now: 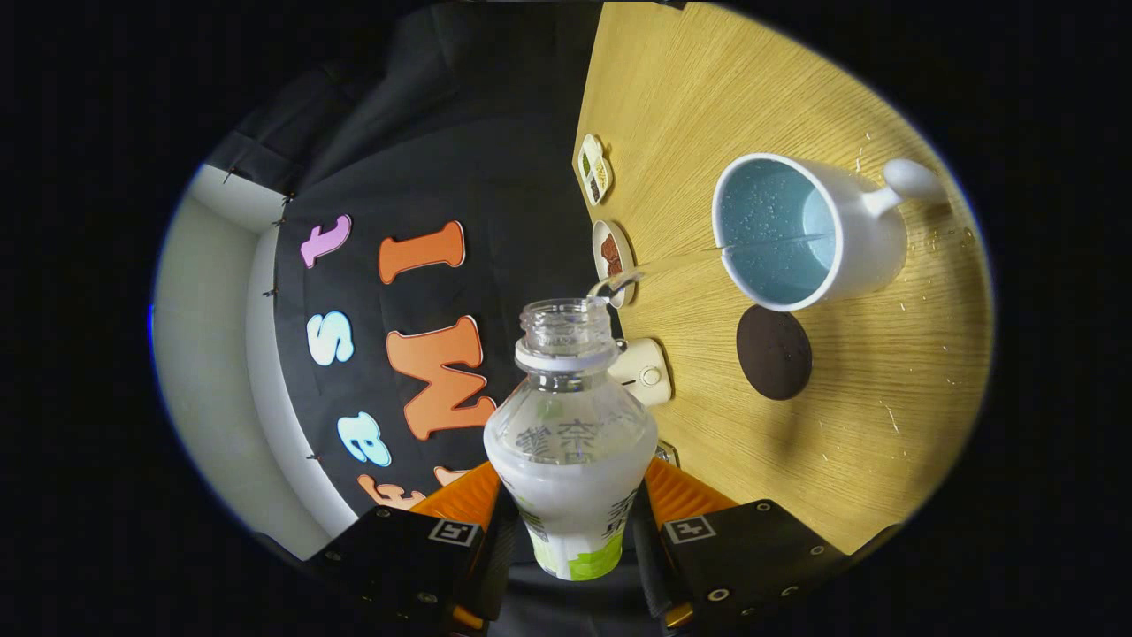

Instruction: Take the bottle from table, then pour the juice into the cup, finally place the bottle on the coaster

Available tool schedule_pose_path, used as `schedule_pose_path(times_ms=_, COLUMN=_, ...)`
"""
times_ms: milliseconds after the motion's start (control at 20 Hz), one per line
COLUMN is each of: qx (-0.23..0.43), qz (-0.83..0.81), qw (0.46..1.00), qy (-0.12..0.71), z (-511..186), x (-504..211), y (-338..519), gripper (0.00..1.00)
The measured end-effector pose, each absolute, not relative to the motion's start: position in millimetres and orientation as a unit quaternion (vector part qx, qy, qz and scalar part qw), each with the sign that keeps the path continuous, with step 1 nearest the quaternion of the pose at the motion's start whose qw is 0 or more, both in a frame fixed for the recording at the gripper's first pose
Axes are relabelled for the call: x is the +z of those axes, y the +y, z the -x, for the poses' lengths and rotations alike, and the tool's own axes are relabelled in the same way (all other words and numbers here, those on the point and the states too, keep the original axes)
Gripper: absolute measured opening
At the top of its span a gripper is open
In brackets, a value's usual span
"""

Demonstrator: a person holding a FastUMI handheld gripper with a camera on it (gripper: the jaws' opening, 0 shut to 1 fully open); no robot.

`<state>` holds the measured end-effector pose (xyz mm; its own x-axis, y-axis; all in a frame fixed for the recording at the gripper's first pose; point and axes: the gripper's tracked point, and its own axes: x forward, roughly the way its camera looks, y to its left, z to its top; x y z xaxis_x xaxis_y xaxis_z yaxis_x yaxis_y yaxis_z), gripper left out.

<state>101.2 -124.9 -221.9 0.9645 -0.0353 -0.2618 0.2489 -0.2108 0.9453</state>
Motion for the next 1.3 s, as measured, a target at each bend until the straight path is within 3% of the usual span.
schedule_pose_path(times_ms=1300, qx=-0.111, qz=-0.825, qw=0.553, qy=0.039, z=-109, x=-206, y=-132, gripper=0.61)
